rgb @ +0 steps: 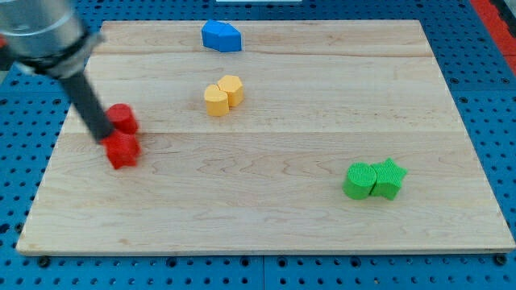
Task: Push the red star into the green blocks
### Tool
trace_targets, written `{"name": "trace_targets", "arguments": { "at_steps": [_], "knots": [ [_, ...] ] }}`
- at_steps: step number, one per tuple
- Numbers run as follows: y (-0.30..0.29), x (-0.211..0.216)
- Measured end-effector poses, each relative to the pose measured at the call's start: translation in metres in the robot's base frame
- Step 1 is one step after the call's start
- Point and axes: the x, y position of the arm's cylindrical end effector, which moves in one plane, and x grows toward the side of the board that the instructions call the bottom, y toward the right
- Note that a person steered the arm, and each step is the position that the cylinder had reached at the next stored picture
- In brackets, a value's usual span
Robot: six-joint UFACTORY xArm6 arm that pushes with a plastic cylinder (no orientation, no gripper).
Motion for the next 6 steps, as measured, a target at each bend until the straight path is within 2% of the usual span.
{"name": "trace_targets", "arguments": {
  "at_steps": [1,2,3,4,5,6],
  "knots": [
    [0.066,0.016],
    [-0.026,0.011],
    [-0.041,0.036],
    [0.038,0.058],
    [0.108,0.04],
    [0.143,0.029]
  ]
}}
